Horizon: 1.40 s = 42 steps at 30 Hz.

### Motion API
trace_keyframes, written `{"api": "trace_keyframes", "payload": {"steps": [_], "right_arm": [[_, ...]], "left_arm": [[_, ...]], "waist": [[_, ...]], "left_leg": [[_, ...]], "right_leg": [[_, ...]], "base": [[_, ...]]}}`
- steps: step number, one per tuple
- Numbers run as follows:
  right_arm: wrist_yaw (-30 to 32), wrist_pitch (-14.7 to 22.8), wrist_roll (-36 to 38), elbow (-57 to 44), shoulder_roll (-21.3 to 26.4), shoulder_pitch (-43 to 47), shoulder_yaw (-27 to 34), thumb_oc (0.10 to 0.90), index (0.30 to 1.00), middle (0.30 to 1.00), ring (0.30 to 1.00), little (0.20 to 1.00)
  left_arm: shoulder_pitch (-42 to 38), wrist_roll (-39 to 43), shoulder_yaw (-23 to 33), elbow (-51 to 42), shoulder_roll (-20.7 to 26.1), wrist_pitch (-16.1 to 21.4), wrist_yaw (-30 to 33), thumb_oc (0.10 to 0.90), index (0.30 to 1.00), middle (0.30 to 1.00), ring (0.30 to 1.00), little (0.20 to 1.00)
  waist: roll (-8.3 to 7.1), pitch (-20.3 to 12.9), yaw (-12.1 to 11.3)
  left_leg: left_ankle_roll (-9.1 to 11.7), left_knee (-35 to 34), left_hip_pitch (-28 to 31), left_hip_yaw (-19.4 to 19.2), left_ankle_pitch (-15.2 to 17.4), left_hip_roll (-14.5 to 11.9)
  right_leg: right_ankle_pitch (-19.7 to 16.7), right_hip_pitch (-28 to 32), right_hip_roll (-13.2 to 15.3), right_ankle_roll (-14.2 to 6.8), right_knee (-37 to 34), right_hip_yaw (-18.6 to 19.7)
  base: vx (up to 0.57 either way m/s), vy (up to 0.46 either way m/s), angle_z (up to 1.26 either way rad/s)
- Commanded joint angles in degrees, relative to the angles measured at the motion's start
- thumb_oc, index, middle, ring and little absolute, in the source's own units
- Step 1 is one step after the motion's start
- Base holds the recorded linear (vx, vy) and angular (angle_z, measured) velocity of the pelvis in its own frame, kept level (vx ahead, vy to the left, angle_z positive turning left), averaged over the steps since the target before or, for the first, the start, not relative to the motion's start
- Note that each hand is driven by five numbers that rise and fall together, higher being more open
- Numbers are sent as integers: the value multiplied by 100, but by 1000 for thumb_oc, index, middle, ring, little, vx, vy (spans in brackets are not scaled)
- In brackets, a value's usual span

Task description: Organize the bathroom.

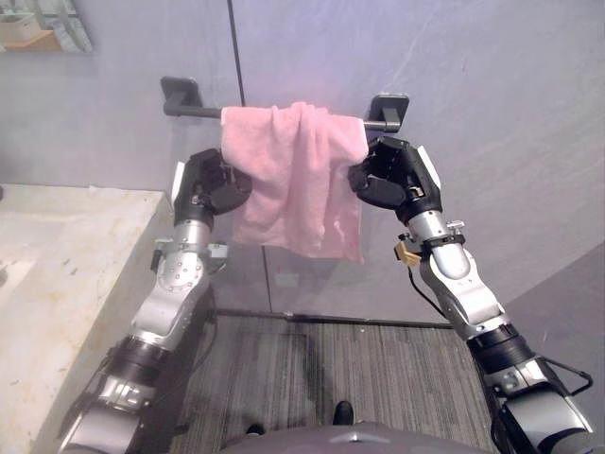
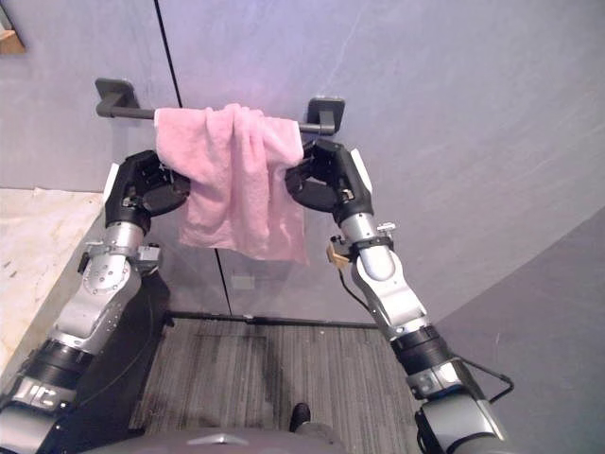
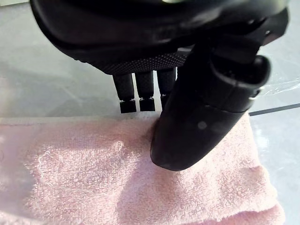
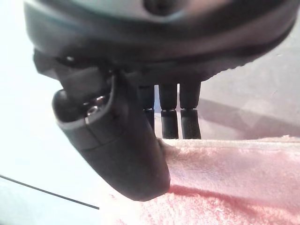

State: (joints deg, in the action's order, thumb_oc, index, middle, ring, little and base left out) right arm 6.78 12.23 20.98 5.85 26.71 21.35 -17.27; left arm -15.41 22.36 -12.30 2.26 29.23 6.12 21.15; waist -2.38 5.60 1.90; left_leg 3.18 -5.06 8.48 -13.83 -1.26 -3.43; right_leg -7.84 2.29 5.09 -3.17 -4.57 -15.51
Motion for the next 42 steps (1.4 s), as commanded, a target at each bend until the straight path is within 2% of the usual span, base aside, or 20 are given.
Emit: {"api": "trace_keyframes", "payload": {"steps": [1, 10, 15, 21, 32, 38, 42], "right_arm": [[177, 680, -83, -79, -6, 251, -51, 400, 300, 300, 300, 300], [1242, 1015, -79, -292, -616, -188, 161, 400, 300, 300, 300, 300], [2035, 1073, -44, -325, -842, -304, 203, 400, 300, 300, 300, 300], [2694, 1111, 49, -310, -1037, -486, 283, 400, 300, 300, 300, 300], [2586, 997, -2, -213, -1066, -600, 147, 400, 300, 300, 300, 300], [2912, 1066, 20, -172, -1055, -651, 282, 400, 300, 300, 300, 300], [3081, 1096, 75, -186, -1033, -688, 379, 400, 300, 300, 300, 300]], "left_arm": [[-741, -211, 173, -194, 97, 783, 714, 400, 300, 300, 300, 300], [-275, -538, 261, -332, -697, 1272, 1774, 400, 300, 300, 300, 300], [-210, -557, 160, -368, -819, 1264, 2015, 400, 300, 300, 300, 300], [-187, -550, 92, -408, -785, 1245, 2183, 400, 300, 300, 300, 300], [-153, -480, 106, -377, -758, 1220, 2183, 400, 300, 300, 300, 300], [-84, -505, 161, -311, -763, 1337, 2299, 400, 300, 300, 300, 300], [-76, -507, 203, -333, -757, 1282, 2436, 400, 300, 300, 300, 300]], "waist": [[132, -368, 37], [107, -303, 44], [100, -264, 78], [141, -249, 120], [162, -243, 116], [154, -254, 105], [152, -258, 104]], "left_leg": [[-155, 6, 43, -198, 486, 223], [-183, 6, 63, -202, 509, 221], [-196, 6, 86, -258, 516, 222], [-223, 6, 97, -307, 514, 232], [-242, 6, 89, -307, 513, 240], [-223, 6, 93, -309, 505, 228], [-229, 6, 90, -287, 500, 233]], "right_leg": [[685, 448, 257, -698, 4, -299], [696, 461, 251, -667, 11, -303], [676, 458, 247, -665, 16, -288], [661, 439, 244, -663, 21, -250], [678, 425, 240, -650, 34, -246], [678, 448, 230, -647, 23, -266], [679, 455, 217, -636, 21, -267]], "base": [[0, 0, 0], [0, 0, 0], [0, 0, 0], [0, 0, 0], [0, 0, 0], [0, 0, 0], [0, 0, 0]]}}
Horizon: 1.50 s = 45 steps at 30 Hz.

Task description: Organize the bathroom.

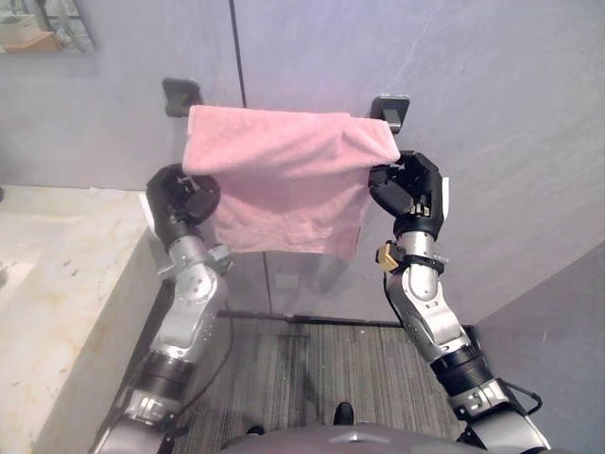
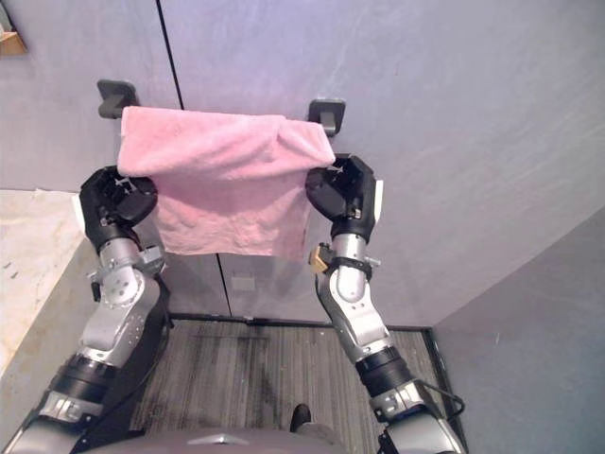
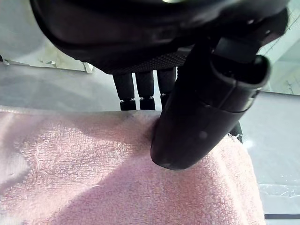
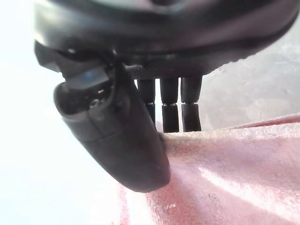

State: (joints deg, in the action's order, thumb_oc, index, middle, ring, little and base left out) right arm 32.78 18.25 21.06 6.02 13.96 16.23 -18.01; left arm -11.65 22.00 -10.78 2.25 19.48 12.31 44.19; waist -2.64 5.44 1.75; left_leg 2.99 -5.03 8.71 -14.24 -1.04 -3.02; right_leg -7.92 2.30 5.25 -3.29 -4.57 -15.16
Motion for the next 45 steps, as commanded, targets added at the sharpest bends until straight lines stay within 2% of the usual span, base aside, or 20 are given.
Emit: {"api": "trace_keyframes", "payload": {"steps": [1, 7, 8, 9, 10, 11, 15, 22, 26, 34, 41, 45], "right_arm": [[485, 508, 88, -201, 235, -179, 467, 400, 300, 300, 300, 300], [409, 457, 74, -217, 193, -166, 470, 400, 300, 300, 300, 300], [237, 378, 121, -225, 214, -149, 452, 568, 552, 552, 552, 552], [184, 353, 140, -222, 226, -143, 444, 800, 900, 900, 900, 900], [128, 337, 152, -205, 241, -123, 430, 800, 900, 900, 900, 900], [24, 290, 160, -197, 259, -114, 420, 800, 900, 900, 900, 900], [-282, 213, 134, -102, 336, -194, 406, 800, 900, 900, 900, 900], [-711, 92, 128, 4, 489, -477, 461, 800, 900, 900, 900, 900], [-864, 179, 178, 125, 514, -632, 523, 800, 900, 900, 900, 900], [-947, 394, 49, 55, 574, -639, 563, 800, 900, 900, 900, 900], [-848, 396, -382, -336, 896, -92, 504, 800, 900, 900, 900, 900], [-930, 443, -315, -427, 953, 22, 544, 800, 900, 900, 900, 900]], "left_arm": [[-453, -457, 57, -324, 215, 666, 146, 400, 300, 300, 300, 300], [-428, -381, 75, -255, 166, 586, 217, 400, 300, 300, 300, 300], [-434, -368, 65, -224, 169, 570, 167, 504, 455, 455, 455, 455], [-436, -351, 59, -217, 171, 542, 118, 573, 559, 559, 559, 559], [-451, -310, 40, -193, 161, 493, 44, 596, 594, 594, 594, 594], [-454, -276, 20, -162, 160, 434, -29, 800, 900, 900, 900, 900], [-413, -149, -24, -53, 192, 189, -447, 800, 900, 900, 900, 900], [-237, -46, 16, 79, 253, -35, -775, 800, 900, 900, 900, 900], [-141, 3, 44, 179, 276, -44, -806, 800, 900, 900, 900, 900], [-54, 0, 58, 142, 252, -39, -859, 800, 900, 900, 900, 900], [-244, -51, -23, 173, 280, -160, -997, 800, 900, 900, 900, 900], [-224, -33, -80, 177, 246, -239, -1071, 800, 900, 900, 900, 900]], "waist": [[178, -241, 119], [165, -250, 111], [161, -248, 109], [159, -247, 107], [156, -246, 105], [152, -245, 104], [140, -254, 110], [140, -234, 130], [135, -213, 144], [125, -167, 119], [113, -165, 69], [106, -169, 47]], "left_leg": [[-211, 3, 66, -243, 479, 193], [-217, 3, 65, -238, 481, 198], [-217, 3, 62, -236, 480, 199], [-216, 3, 61, -235, 479, 199], [-216, 3, 57, -235, 476, 199], [-214, 3, 52, -232, 474, 200], [-211, 3, 46, -252, 466, 197], [-229, 3, 43, -264, 464, 202], [-230, 3, 45, -279, 457, 191], [-227, 3, 40, -265, 449, 187], [-205, 3, 29, -240, 453, 190], [-216, 3, 32, -236, 475, 199]], "right_leg": [[687, 453, 198, -622, 21, -301], [692, 463, 195, -615, 12, -294], [691, 459, 194, -614, 13, -294], [690, 458, 195, -614, 13, -299], [686, 455, 197, -616, 13, -307], [683, 450, 196, -618, 15, -307], [674, 444, 199, -630, 13, -314], [665, 424, 199, -645, 31, -300], [649, 418, 200, -656, 29, -298], [637, 423, 202, -662, 27, -306], [628, 417, 210, -677, 29, -341], [639, 420, 215, -674, 37, -341]], "base": [[0, 0, 0], [0, 0, 0], [0, 0, 0], [0, 0, 0], [0, 0, 0], [0, 0, 0], [0, 0, 0], [-4, 1, -2], [-4, -3, -2], [-2, -2, -2], [0, 0, 0], [0, 0, 0]]}}
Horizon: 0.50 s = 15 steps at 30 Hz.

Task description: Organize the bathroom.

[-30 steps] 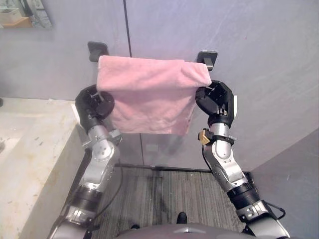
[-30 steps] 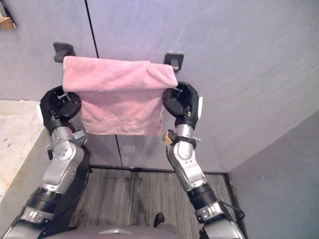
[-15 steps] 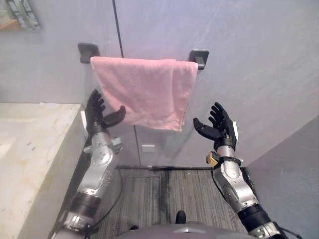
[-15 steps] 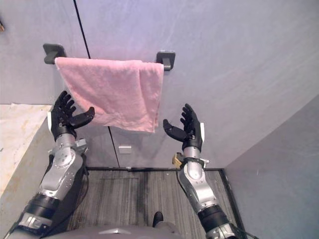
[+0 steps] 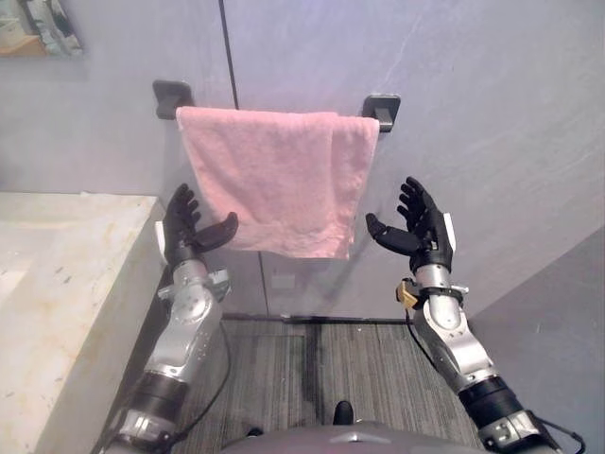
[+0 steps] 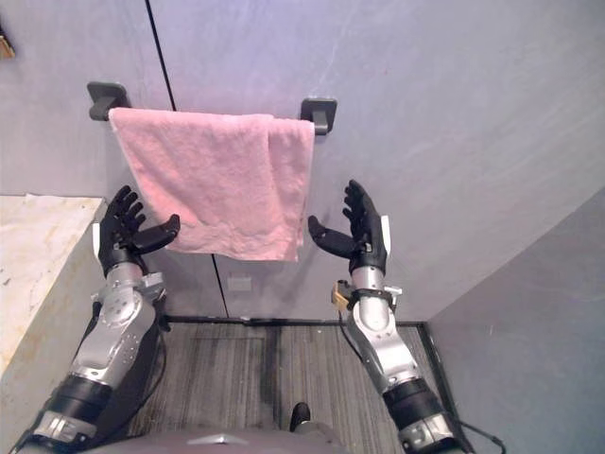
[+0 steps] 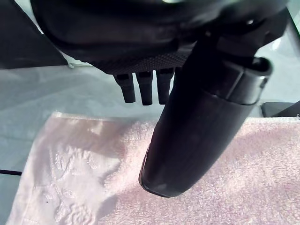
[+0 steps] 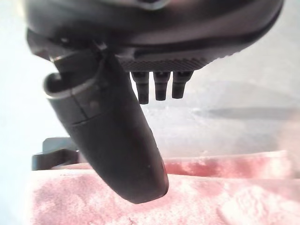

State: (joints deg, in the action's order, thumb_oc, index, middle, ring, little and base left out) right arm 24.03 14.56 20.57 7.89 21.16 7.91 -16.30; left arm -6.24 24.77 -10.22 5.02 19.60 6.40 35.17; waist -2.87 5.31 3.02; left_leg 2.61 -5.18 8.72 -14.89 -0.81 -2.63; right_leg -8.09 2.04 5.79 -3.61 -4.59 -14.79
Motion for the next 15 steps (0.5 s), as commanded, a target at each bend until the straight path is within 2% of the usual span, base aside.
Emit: {"api": "trace_keyframes", "payload": {"steps": [1, 10, 14, 15], "right_arm": [[-47, 812, -250, -612, 246, 948, 382, 800, 900, 900, 900, 900], [322, 628, -311, -489, 296, 1199, 549, 800, 900, 900, 900, 900], [704, 775, -733, -217, 126, 624, 596, 800, 900, 900, 900, 900], [887, 910, -1124, 14, -27, 124, 570, 800, 900, 900, 900, 900]], "left_arm": [[-772, -321, -174, -36, 226, 334, -213, 800, 900, 900, 900, 900], [-432, -587, -443, 457, 177, 155, -448, 800, 900, 900, 900, 900], [79, -789, -632, 709, 102, 138, -582, 800, 900, 900, 900, 900], [510, -1090, -712, 884, 80, 247, -661, 800, 900, 900, 900, 900]], "waist": [[125, -163, -90], [78, -165, -218], [64, -118, -240], [64, -86, -230]], "left_leg": [[-177, 18, 39, -174, 460, 159], [-174, 18, -1, -187, 472, 159], [-195, 18, -16, -189, 481, 161], [-216, 18, -13, -198, 490, 162]], "right_leg": [[658, 453, 162, -643, 37, -390], [656, 433, 169, -626, 46, -458], [659, 400, 181, -640, 86, -449], [661, 381, 189, -650, 112, -444]], "base": [[0, 0, 0], [-14, -5, 1], [-43, -1, 2], [-68, 2, 4]]}}
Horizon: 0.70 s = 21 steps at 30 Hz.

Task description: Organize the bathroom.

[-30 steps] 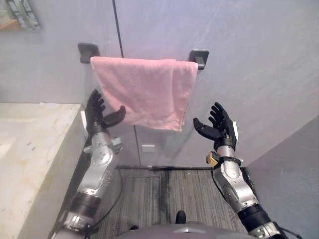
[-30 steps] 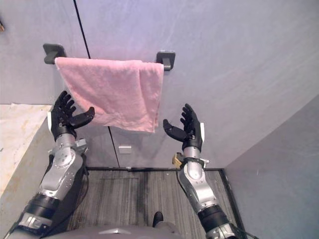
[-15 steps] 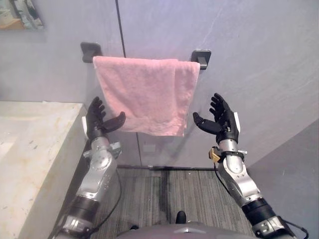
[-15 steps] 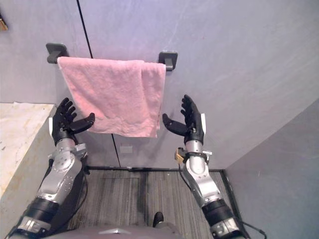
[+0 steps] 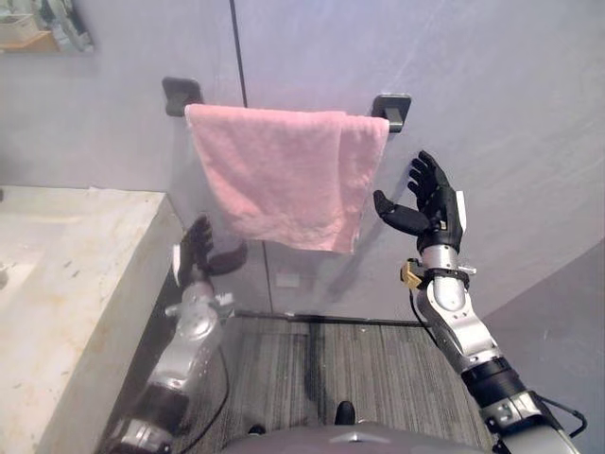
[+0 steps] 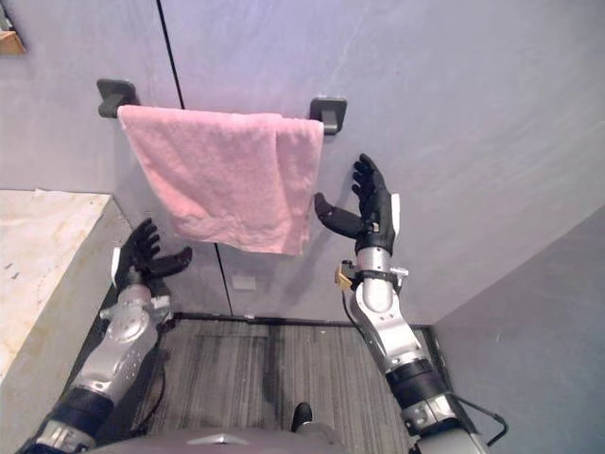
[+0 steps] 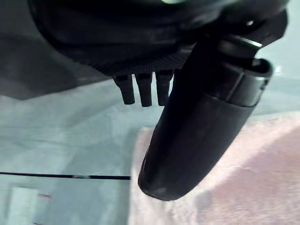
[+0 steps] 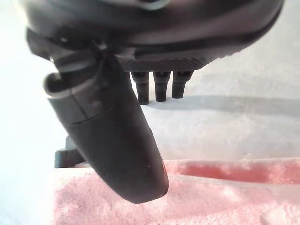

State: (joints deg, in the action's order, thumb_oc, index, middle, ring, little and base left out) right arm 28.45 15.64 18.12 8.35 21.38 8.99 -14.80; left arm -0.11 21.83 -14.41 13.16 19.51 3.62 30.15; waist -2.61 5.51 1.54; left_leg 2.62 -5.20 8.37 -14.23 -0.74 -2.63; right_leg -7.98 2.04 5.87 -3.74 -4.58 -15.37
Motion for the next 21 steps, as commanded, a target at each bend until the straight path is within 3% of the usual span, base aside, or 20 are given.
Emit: {"api": "trace_keyframes", "payload": {"steps": [1, 3, 5, 6, 7, 10, 12, 14, 17, 21], "right_arm": [[523, 870, -992, 82, -108, -161, 426, 800, 900, 900, 900, 900], [566, 987, -1171, 400, -200, -470, 425, 800, 900, 900, 900, 900], [618, 1045, -1279, 1151, -261, -753, 329, 800, 900, 900, 900, 900], [609, 1119, -1108, 1725, -337, -894, 292, 800, 900, 900, 900, 900], [594, 908, -958, 2214, -336, -924, 269, 800, 900, 900, 900, 900], [479, 807, -817, 3244, -450, -918, 284, 800, 900, 900, 900, 900], [330, 768, -307, 3902, -606, -931, 407, 800, 900, 900, 900, 900], [74, 752, -383, 4460, -725, -937, 554, 800, 900, 900, 900, 900], [-486, 88, -558, 5336, -886, -949, 515, 800, 900, 900, 900, 900], [-1202, -463, -162, 6099, -1063, -1093, 607, 800, 900, 900, 900, 900]], "left_arm": [[51, -857, -313, 158, 89, 534, -231, 800, 900, 900, 900, 900], [320, -1120, -371, 403, 80, 597, -341, 800, 900, 900, 900, 900], [554, -1449, -563, 1052, 80, 670, -621, 800, 900, 900, 900, 900], [595, -1861, -693, 1696, -8, 877, -785, 800, 900, 900, 900, 900], [538, -2074, -839, 2115, -26, 864, -1140, 800, 900, 900, 900, 900], [412, -1825, -1050, 3081, -236, 813, -1616, 800, 900, 900, 900, 900], [309, -1785, -1146, 3931, -412, 734, -1696, 800, 900, 900, 900, 900], [248, -1632, -1105, 4545, -516, 742, -1810, 800, 900, 900, 900, 900], [192, -978, -697, 5304, -739, 261, -1989, 800, 900, 900, 900, 900], [270, -1471, -255, 5815, -739, 1, -2199, 800, 900, 900, 900, 900]], "waist": [[38, -88, -67], [35, -70, -37], [37, -26, 15], [46, 1, 68], [41, 7, 118], [87, 29, 194], [121, 23, 247], [137, 18, 263], [141, 0, 229], [76, -12, 168]], "left_leg": [[-227, 20, 24, -266, 485, 164], [-244, 20, 27, -276, 495, 170], [-267, 20, 45, -311, 507, 168], [-275, 20, 77, -314, 541, 177], [-273, 20, 56, -343, 525, 184], [-304, 20, 80, -342, 565, 198], [-311, 20, 82, -347, 567, 204], [-313, 20, 64, -314, 571, 225], [-314, 20, -3, -203, 558, 265], [-281, 20, -101, -60, 504, 275]], "right_leg": [[648, 372, 183, -645, 122, -378], [647, 352, 183, -666, 149, -352], [631, 340, 202, -700, 177, -350], [633, 349, 201, -734, 191, -323], [603, 310, 213, -750, 205, -289], [582, 299, 215, -783, 200, -241], [552, 267, 223, -812, 201, -194], [553, 251, 221, -819, 206, -154], [551, 229, 241, -816, 214, -182], [529, 142, 269, -827, 302, -172]], "base": [[-74, 4, 2], [-64, 7, -1], [-74, 12, -2], [-77, 13, -3], [-70, 17, -4], [-53, 32, -12], [-51, 30, -16], [-64, 23, -14], [-66, 20, -2], [-45, -13, 2]]}}
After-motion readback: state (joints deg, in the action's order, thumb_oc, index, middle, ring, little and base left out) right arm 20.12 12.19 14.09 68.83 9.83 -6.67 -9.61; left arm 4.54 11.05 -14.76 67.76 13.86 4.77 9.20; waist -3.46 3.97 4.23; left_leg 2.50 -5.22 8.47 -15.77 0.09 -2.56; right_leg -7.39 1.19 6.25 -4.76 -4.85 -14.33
